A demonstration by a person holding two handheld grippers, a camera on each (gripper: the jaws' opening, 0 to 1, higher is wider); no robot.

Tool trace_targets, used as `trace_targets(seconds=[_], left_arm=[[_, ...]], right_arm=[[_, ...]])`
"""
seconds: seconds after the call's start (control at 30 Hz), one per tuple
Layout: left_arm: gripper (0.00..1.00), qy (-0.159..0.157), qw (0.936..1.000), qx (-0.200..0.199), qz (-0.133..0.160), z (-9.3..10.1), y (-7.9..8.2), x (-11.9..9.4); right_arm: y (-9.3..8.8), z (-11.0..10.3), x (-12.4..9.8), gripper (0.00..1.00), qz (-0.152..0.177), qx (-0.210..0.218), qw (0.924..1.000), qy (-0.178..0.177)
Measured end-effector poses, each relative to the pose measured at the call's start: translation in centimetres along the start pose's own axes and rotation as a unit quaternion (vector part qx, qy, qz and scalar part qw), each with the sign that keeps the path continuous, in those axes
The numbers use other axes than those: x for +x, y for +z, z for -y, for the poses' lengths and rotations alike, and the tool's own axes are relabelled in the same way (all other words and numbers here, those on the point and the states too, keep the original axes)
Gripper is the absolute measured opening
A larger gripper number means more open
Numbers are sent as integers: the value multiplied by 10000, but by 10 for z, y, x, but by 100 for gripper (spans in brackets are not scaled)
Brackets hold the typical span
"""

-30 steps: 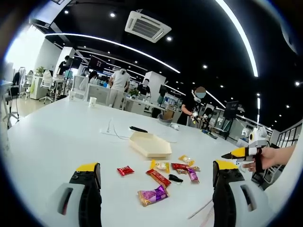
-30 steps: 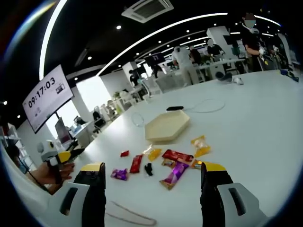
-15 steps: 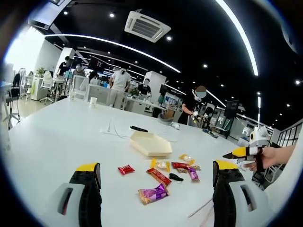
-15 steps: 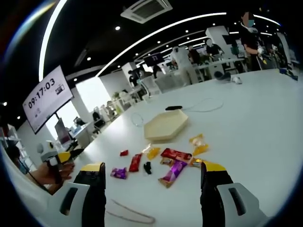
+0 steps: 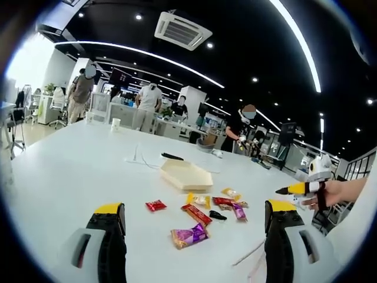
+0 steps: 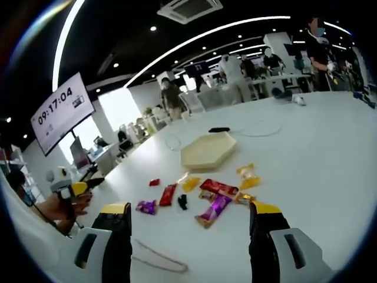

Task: Place the target food into the container with the food tongs after gripping and lifting it, then release it inside without dropping or visibly crushing the food.

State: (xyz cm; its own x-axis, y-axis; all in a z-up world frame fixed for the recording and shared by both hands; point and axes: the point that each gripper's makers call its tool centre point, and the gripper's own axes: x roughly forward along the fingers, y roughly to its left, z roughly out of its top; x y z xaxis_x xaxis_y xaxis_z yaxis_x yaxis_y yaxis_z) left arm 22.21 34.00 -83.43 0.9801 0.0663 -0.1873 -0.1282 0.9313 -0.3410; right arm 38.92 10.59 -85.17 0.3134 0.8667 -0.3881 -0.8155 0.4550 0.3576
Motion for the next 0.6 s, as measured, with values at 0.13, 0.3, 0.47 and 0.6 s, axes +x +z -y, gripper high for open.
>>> trace_targets(seconds=[0.13,0.3,0.47,0.6], left_arm=[[99,-64,10000,44,-11,4,0,2],[99,-390,9992,62,45,20,-5,7],[99,-753,9966,-22,-334,37,-26,12],[99,-902,9949,7,-448,45,-32,15]], right_arm=[[-5,0,0,84,-26,52,10000,42],[-11,2,1,83,-72,141,9998,73],[-16,6,0,82,-139,164,9998,23],[-20,11,0,82,-133,272,9995,-2]])
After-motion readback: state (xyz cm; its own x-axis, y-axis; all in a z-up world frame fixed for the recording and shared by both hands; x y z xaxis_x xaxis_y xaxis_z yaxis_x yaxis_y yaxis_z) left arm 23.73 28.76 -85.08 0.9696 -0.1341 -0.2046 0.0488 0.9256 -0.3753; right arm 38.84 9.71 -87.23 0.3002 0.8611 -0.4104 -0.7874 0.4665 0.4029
